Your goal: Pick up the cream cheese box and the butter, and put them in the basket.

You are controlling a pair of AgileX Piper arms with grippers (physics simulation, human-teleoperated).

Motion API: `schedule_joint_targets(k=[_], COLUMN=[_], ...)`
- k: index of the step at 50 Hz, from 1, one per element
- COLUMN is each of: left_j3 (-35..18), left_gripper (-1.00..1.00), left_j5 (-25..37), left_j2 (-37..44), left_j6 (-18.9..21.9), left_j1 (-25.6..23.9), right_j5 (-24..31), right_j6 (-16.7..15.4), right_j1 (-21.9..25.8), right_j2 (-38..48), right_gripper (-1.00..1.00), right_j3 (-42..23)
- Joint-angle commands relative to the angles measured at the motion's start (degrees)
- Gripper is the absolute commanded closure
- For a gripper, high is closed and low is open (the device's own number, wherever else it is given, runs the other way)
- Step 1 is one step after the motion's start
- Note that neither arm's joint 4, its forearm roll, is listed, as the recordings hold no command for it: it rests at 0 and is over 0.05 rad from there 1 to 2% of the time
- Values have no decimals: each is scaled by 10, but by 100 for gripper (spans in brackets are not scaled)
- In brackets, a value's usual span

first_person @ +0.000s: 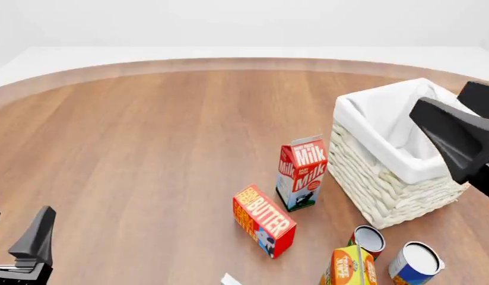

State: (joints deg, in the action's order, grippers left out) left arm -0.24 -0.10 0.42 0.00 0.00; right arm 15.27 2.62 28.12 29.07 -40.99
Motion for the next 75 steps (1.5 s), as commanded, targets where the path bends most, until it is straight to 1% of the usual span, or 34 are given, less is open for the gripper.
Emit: schedule_joint_targets(k=[1, 2, 3, 4, 8, 10, 13, 18, 21, 23, 25, 26, 28, 30, 34, 35, 38, 39, 40, 41, 42, 45, 53, 57, 61, 69, 71, 72, 74, 75], left_j3=[0, 0, 0, 0, 0, 0, 0, 0, 0, 0, 0, 0, 0, 0, 0, 0, 0, 0, 0, 0, 0, 0, 0, 0, 0, 0, 0, 0, 0, 0], left_gripper=[-100, -100, -100, -100, -100, -100, -100, -100, -100, -100, -100, -100, -100, -100, -100, -100, -100, -100, -100, -100, -100, -100, -100, -100, -100, -100, -100, -100, -100, -100], left_j5=[0, 0, 0, 0, 0, 0, 0, 0, 0, 0, 0, 0, 0, 0, 0, 0, 0, 0, 0, 0, 0, 0, 0, 0, 0, 0, 0, 0, 0, 0], left_j2=[0, 0, 0, 0, 0, 0, 0, 0, 0, 0, 0, 0, 0, 0, 0, 0, 0, 0, 0, 0, 0, 0, 0, 0, 0, 0, 0, 0, 0, 0], left_j6=[0, 0, 0, 0, 0, 0, 0, 0, 0, 0, 0, 0, 0, 0, 0, 0, 0, 0, 0, 0, 0, 0, 0, 0, 0, 0, 0, 0, 0, 0], left_j1=[0, 0, 0, 0, 0, 0, 0, 0, 0, 0, 0, 0, 0, 0, 0, 0, 0, 0, 0, 0, 0, 0, 0, 0, 0, 0, 0, 0, 0, 0], right_j5=[31, 31, 37, 37, 49, 40, 37, 45, 59, 88, 93, 86, 89, 100, 113, 119, 123, 126, 126, 142, 130, 124, 103, 107, 116, 105, 106, 106, 106, 106], right_j6=[-13, -13, -13, -13, -27, -21, -26, -24, -30, -36, -36, -39, -39, -47, -44, -59, -57, -66, -66, -64, -64, -61, -44, -41, -37, -28, -24, -28, -20, -23], right_j1=[75, 75, 76, 76, 98, 102, 108, 118, 123, 127, 131, 132, 141, 148, 151, 161, 164, 170, 170, 178, 182, 189, 185, 193, 200, 203, 201, 200, 195, 196], right_j2=[96, 96, 114, 115, 146, 152, 163, 177, 195, 216, 222, 223, 234, 250, 271, 286, 296, 308, 308, 323, 324, 332, 331, 337, 344, 352, 353, 353, 352, 352], right_gripper=[-100, -100, -100, -100, -100, -100, -100, -100, -100, -100, -100, -100, -100, -100, -100, -100, -100, -100, -100, -100, -100, -100, -100, -100, -100, -100, -100, -100, -100, -100], right_j3=[-98, -99, -119, -119, -153, -145, -147, -162, -182, -218, -224, -214, -213, -227, -252, -262, -275, -284, -284, -310, -294, -286, -238, -236, -247, -225, -221, -219, -217, -217])
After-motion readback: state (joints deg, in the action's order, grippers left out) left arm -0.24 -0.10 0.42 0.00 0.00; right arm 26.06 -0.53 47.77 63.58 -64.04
